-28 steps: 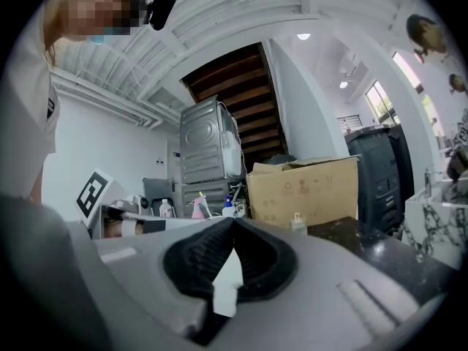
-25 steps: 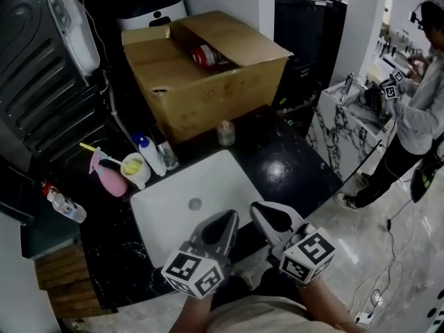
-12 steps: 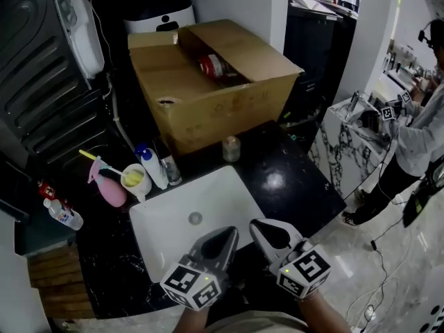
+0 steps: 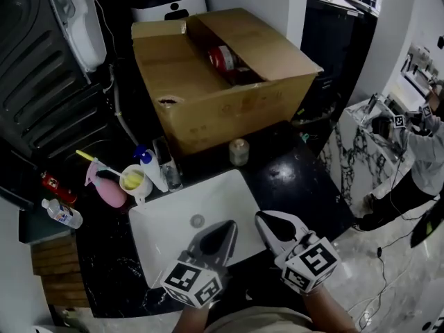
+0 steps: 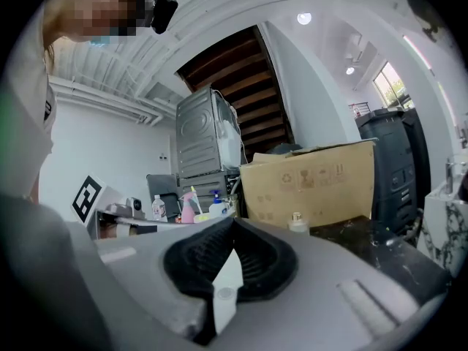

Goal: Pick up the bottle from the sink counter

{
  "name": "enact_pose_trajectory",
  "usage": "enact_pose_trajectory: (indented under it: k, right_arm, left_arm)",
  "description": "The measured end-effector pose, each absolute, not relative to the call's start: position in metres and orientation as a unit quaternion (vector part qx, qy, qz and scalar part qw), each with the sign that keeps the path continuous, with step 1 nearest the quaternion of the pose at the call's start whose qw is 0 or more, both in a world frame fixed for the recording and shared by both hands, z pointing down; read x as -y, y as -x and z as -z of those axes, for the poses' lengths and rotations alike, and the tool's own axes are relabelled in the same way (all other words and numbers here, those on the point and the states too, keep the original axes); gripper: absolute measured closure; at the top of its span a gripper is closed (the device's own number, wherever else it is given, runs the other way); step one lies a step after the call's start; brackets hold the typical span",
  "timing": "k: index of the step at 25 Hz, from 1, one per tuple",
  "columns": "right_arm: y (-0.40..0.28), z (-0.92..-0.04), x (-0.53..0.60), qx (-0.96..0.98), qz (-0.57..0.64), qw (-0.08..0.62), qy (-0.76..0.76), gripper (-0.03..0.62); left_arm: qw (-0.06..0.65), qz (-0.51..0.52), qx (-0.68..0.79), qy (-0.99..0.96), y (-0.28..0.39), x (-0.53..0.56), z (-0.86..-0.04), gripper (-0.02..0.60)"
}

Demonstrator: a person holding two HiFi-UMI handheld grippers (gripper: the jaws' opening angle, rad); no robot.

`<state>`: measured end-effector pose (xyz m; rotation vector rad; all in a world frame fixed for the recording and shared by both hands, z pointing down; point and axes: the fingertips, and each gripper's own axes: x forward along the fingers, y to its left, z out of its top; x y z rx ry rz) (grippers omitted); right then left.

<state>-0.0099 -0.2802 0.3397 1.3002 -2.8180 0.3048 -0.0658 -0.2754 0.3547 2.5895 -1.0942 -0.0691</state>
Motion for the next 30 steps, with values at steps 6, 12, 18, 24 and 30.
enact_pose_trajectory:
  k: [6,12,18,24,30]
  right_arm:
    - [-0.009,-0.355,0.324,0.908,-0.123,0.012,-0.401,0.591]
    - [-0.023,-0.373,0.359,0.915,-0.144,0.024,-0.376,0.591]
    - [-0.037,-0.388,0.393,0.916,-0.167,0.021,-0.364,0.591]
    - [-0.041,-0.395,0.415,0.923,-0.177,0.017,-0.341,0.591]
    - [-0.042,-0.396,0.434,0.931,-0.175,0.014,-0.32,0.591]
  left_arm:
    - [0.139,-0.037,0.373,-0.917,0.039,0.32,-0.365,0.58]
    - [0.153,-0.047,0.388,-0.908,0.022,0.359,-0.379,0.58]
    - [0.151,-0.061,0.424,-0.891,0.017,0.398,-0.395,0.58]
    - [0.148,-0.081,0.442,-0.881,0.01,0.427,-0.409,0.58]
    - [0.137,-0.07,0.462,-0.874,0.011,0.459,-0.41,0.58]
